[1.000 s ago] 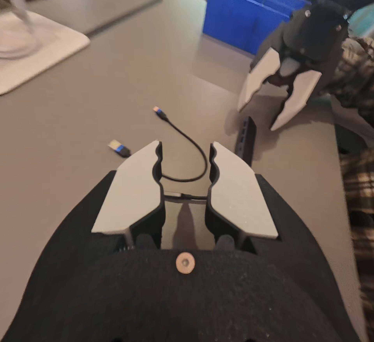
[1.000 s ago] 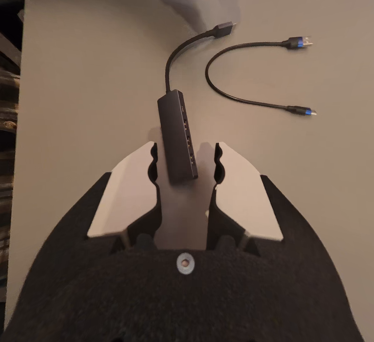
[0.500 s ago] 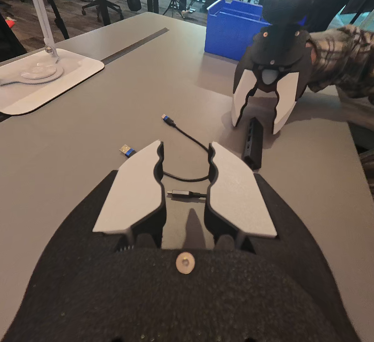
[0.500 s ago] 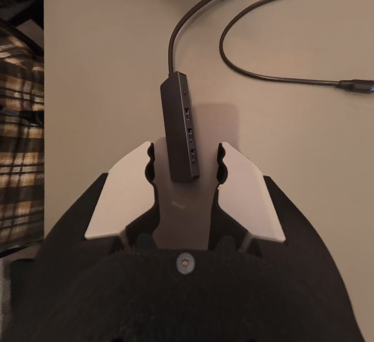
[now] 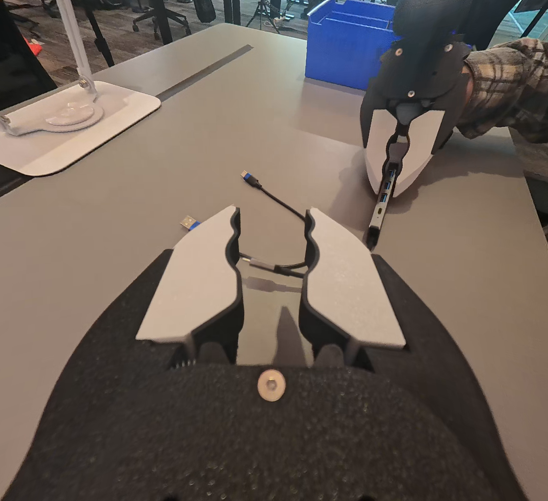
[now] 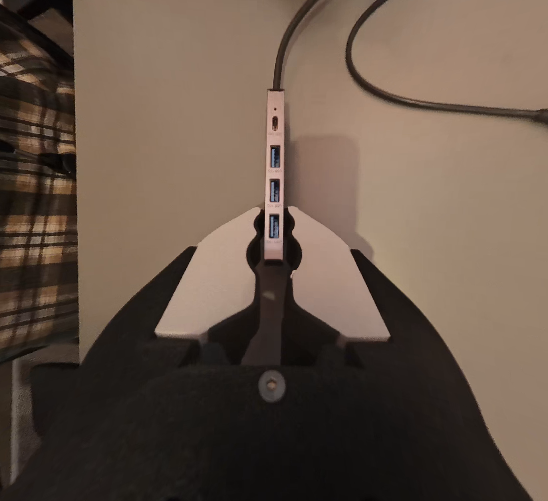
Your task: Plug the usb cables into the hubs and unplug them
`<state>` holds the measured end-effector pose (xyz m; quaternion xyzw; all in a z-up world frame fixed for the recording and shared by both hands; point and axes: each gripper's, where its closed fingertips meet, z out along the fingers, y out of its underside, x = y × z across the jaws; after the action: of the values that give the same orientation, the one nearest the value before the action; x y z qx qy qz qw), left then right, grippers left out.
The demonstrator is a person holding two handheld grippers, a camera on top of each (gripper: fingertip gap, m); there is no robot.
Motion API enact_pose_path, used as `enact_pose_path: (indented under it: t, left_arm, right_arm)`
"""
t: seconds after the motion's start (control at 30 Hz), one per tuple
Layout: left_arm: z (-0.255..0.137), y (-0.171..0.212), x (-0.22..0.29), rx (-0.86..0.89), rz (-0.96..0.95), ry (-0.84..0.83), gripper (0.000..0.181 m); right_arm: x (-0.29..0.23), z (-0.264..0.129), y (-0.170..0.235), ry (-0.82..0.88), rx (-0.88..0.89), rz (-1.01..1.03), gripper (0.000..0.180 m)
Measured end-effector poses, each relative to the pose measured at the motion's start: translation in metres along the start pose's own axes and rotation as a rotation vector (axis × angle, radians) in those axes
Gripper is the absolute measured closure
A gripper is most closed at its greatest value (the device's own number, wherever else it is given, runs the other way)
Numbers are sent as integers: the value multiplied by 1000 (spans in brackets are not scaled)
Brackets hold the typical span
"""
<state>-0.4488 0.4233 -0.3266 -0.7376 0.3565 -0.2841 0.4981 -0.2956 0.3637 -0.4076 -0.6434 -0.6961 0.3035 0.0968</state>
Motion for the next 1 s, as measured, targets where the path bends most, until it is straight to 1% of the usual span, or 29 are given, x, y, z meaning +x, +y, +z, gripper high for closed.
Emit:
enact_pose_path:
  t: [0.1,0.23,0.37,0.47,0.53,0.6,0.67,0.73,0.87,0.97,1.0]
  left_arm:
    - [-7,-7,-6,38,5,-37,140]
    - [-22,-21,-16,125,-10,-93,141]
    - [-36,-30,-26,199,-37,-148,142]
    - [-40,-30,-32,213,-56,-170,143]
    - [-40,-29,-33,206,-65,-170,143]
    - [-37,-27,-32,189,-66,-163,143]
    - [-33,-24,-30,164,-57,-163,143]
    - [-29,-20,-28,134,-38,-163,143]
    - [-22,-14,-24,90,-23,-149,144]
    - [-20,-11,-24,71,-35,-134,143]
    - [-20,-10,-24,67,-41,-130,143]
  right_arm:
    - [8,-10,-4,86,8,-32,169]
    - [23,-27,-10,241,14,-95,169]
    - [38,-52,-20,447,33,-214,169]
    - [51,-73,-21,617,18,-282,169]
    - [62,-86,-17,735,-11,-311,169]
    - [79,-100,-6,877,-89,-338,169]
    - [94,-106,8,969,-169,-346,169]
    - [106,-105,24,1011,-239,-342,170]
    - [118,-94,46,1019,-297,-324,169]
    - [115,-89,45,982,-232,-309,168]
    - [113,-87,43,956,-201,-294,164]
